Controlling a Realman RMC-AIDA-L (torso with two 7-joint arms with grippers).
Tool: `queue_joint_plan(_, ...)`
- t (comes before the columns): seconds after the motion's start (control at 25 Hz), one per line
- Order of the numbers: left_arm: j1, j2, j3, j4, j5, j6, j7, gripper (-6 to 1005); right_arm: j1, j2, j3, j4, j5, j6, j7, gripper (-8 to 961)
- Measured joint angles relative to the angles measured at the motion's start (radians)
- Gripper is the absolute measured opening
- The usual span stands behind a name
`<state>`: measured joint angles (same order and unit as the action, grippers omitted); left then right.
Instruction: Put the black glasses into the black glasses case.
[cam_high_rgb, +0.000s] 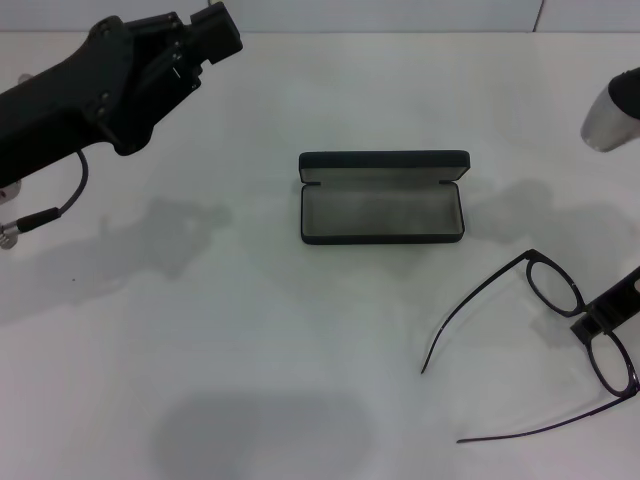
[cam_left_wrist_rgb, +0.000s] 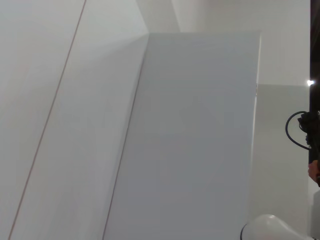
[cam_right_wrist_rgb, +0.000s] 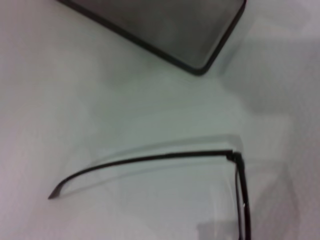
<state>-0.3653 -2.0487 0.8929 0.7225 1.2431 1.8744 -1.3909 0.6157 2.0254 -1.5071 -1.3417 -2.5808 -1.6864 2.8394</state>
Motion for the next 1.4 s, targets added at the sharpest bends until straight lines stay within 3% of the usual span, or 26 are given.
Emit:
queue_joint_plan(0.56, -0.001, 0.004, -0.003, -0.008, -0.002, -0.001, 0.033, 64, 0.047, -0.002, 0.022, 0.014, 0.007, 0.027, -0.005, 167)
queue_joint_plan(1.4, 0.005, -0.002, -0.003, -0.015, -0.002, 0.0, 0.049, 64, 0.027, -0.001, 0.02, 0.071, 0.036, 0.036, -0.008, 155)
